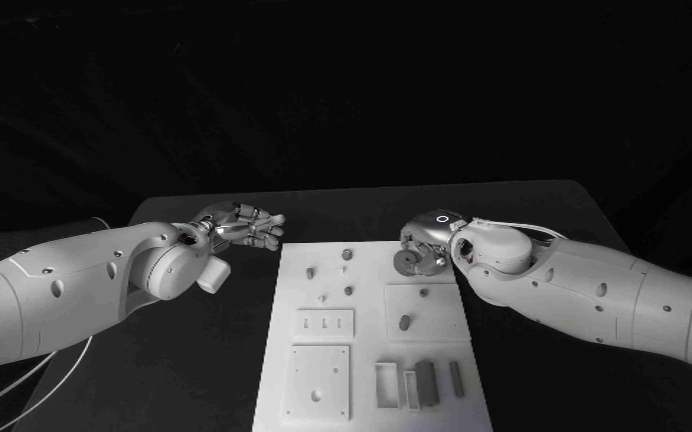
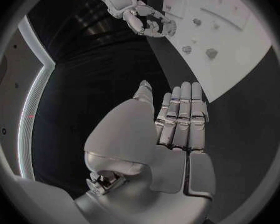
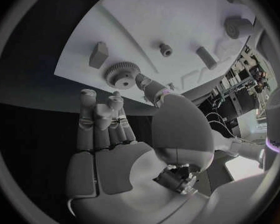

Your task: Assemble the parts on the task board

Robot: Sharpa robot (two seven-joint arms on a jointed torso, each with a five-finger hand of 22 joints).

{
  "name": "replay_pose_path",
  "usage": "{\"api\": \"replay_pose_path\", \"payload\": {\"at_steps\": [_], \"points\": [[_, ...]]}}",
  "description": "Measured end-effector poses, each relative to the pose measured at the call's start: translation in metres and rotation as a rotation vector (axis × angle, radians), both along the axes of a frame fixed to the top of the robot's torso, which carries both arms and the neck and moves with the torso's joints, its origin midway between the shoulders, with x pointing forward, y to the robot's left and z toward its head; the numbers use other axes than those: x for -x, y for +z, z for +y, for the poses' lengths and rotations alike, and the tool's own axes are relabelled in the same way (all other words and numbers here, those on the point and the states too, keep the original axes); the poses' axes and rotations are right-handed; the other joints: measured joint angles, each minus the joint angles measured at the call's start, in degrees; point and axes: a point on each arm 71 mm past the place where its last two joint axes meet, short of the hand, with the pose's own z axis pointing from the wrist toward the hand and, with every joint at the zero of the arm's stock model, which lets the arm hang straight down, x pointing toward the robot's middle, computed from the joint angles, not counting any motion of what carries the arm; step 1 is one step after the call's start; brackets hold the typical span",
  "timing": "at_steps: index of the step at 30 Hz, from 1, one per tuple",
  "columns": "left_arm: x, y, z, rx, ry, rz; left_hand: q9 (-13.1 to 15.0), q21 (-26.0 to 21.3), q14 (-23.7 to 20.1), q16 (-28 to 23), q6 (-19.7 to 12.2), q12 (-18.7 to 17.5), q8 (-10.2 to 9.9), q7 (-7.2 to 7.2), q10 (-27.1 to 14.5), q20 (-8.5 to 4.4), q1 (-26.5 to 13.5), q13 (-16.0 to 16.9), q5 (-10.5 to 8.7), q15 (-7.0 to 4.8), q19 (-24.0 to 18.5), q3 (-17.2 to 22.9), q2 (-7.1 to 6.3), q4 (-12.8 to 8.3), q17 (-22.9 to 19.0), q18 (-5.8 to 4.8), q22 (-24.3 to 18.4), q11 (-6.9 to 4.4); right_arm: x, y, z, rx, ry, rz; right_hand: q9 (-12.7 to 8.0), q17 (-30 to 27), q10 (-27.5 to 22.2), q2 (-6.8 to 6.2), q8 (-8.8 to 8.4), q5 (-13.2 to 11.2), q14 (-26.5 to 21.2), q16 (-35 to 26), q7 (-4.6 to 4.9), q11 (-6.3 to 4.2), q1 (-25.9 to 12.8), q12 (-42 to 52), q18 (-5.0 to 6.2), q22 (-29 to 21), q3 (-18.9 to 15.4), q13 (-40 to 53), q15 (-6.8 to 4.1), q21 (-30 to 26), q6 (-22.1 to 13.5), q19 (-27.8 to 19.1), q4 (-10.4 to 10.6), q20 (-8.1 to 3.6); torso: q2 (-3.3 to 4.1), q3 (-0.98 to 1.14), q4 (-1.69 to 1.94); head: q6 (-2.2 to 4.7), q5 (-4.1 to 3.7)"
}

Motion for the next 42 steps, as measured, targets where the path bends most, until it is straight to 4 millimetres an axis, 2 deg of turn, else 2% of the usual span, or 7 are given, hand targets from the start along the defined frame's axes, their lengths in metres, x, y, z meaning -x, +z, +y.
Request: {"api": "replay_pose_path", "payload": {"at_steps": [13, 20, 24, 29, 38, 39, 42], "points": [[-0.0003, -0.0002, -0.0001, -0.001, 0.000, 0.000, 0.0, -0.2, 0.0, 0.0, 0.0, -0.2, 0.0, 0.00, 0.0, 0.00, 0.0, 0.0, 0.00, 0.00, 0.0, 0.0, 0.00, 0.0, 0.0, 0.00, 0.0, 0.00, -0.0044, -0.0060, 0.0001, 0.007, -0.009, 0.011, 0.0, 0.0, -0.4, 0.67, 0.00, 0.0, -0.1, 0.0, -0.08, 0.01, 0.2, 0.5, 0.01, 0.0, 0.0, -0.5, 0.11, 0.2, 0.0, -0.2, 0.0, -0.19, 0.02, 0.01, 0.06, -0.24, 0.21], [-0.0003, -0.0002, -0.0002, -0.001, 0.000, 0.000, 0.0, -0.2, 0.0, 0.0, 0.0, -0.2, 0.0, 0.00, 0.0, 0.00, 0.0, 0.0, 0.00, 0.00, 0.0, 0.0, 0.00, 0.0, 0.1, -0.01, 0.0, 0.00, -0.0062, -0.0067, 0.0004, 0.004, -0.008, 0.013, 0.0, 0.0, -0.4, 1.27, 0.00, 0.0, 0.0, 0.2, -0.04, 0.02, 0.2, 0.9, 0.01, 0.0, 0.0, -0.9, 0.05, 0.2, 0.1, -0.3, 0.0, -0.10, 0.01, 0.01, -0.03, -0.40, 0.33], [-0.0003, -0.0001, 0.0000, -0.001, 0.000, 0.000, 0.0, -0.2, 0.0, 0.0, 0.0, -0.2, 0.0, 0.00, 0.0, 0.00, 0.0, 0.0, 0.00, 0.00, 0.0, 0.0, 0.00, 0.0, 0.1, -0.01, 0.0, 0.00, -0.0067, -0.0068, 0.0003, 0.003, -0.006, 0.013, 0.1, 0.0, -0.7, 2.28, 0.00, 0.0, 0.0, 0.2, 0.06, 0.31, 0.3, 1.3, 0.01, 0.0, 0.1, -1.4, 0.06, 0.4, 0.3, -0.3, -0.1, -0.09, 0.01, 0.03, -0.03, -0.47, 0.34], [-0.0003, -0.0001, -0.0001, 0.000, 0.000, 0.000, 0.0, -0.2, 0.0, 0.0, 0.0, -0.2, 0.0, 0.00, 0.0, 0.00, 0.0, 0.0, 0.00, 0.00, 0.0, 0.0, 0.00, 0.0, 0.1, -0.01, 0.0, 0.00, -0.0071, -0.0069, 0.0002, 0.002, -0.005, 0.015, 0.1, 0.0, -0.9, 3.53, 0.23, 0.0, 0.0, 0.2, -0.05, 0.12, 0.2, 1.9, 0.01, 0.0, 0.1, -1.9, 0.06, 0.4, 0.8, -0.4, -0.2, -0.07, 0.01, 0.03, -0.03, -0.52, 0.34], [-0.0001, -0.0001, 0.0013, -0.001, 0.002, 0.001, 0.0, -0.2, 0.0, 0.0, 0.0, -0.2, 0.0, 0.00, 0.0, 0.00, 0.0, 0.1, 0.00, 0.00, 0.0, 0.0, 0.00, 0.0, 0.1, -0.01, 0.0, 0.00, -0.0061, -0.0071, 0.0005, 0.001, 0.002, 0.015, 0.7, 0.0, -1.5, 6.48, 1.55, 0.0, -0.3, 0.4, -1.91, -0.50, 0.3, 3.6, 0.00, 0.0, -0.3, -3.7, -0.24, 1.0, 3.2, -0.7, -3.2, -0.19, 0.00, 0.01, -0.05, -0.75, 0.29], [0.0000, -0.0001, 0.0013, -0.001, 0.002, 0.001, 0.0, -0.2, 0.0, 0.0, 0.0, -0.2, 0.0, 0.00, 0.0, 0.00, 0.0, 0.1, 0.00, 0.00, 0.0, 0.0, 0.00, 0.0, 0.2, -0.01, 0.0, 0.00, -0.0061, -0.0070, 0.0006, 0.001, 0.002, 0.014, 0.7, 0.0, -1.5, 6.57, 1.72, -0.1, -0.3, 0.4, -2.34, -0.52, 0.2, 3.6, 0.01, 0.0, -0.4, -4.1, -0.38, 1.0, 3.6, -0.7, -3.7, -0.19, 0.00, 0.01, -0.07, -0.76, 0.29], [0.0001, -0.0001, 0.0010, -0.001, 0.001, 0.001, 0.0, -0.2, 0.0, 0.0, 0.0, -0.2, 0.0, 0.00, 0.0, 0.00, 0.2, 0.1, 0.00, 0.00, 0.0, 0.0, 0.23, 0.0, 0.1, -0.01, 0.0, 0.00, -0.0059, -0.0071, 0.0009, 0.002, 0.005, 0.010, 0.7, 0.0, -1.2, 6.88, 2.05, -0.2, -0.1, 0.4, -2.68, -0.83, 0.1, 4.0, 0.02, 0.0, -0.3, -4.6, -0.50, 1.0, 3.9, -0.7, -4.0, -0.19, 0.00, 0.01, -0.07, -0.80, 0.29]]}}
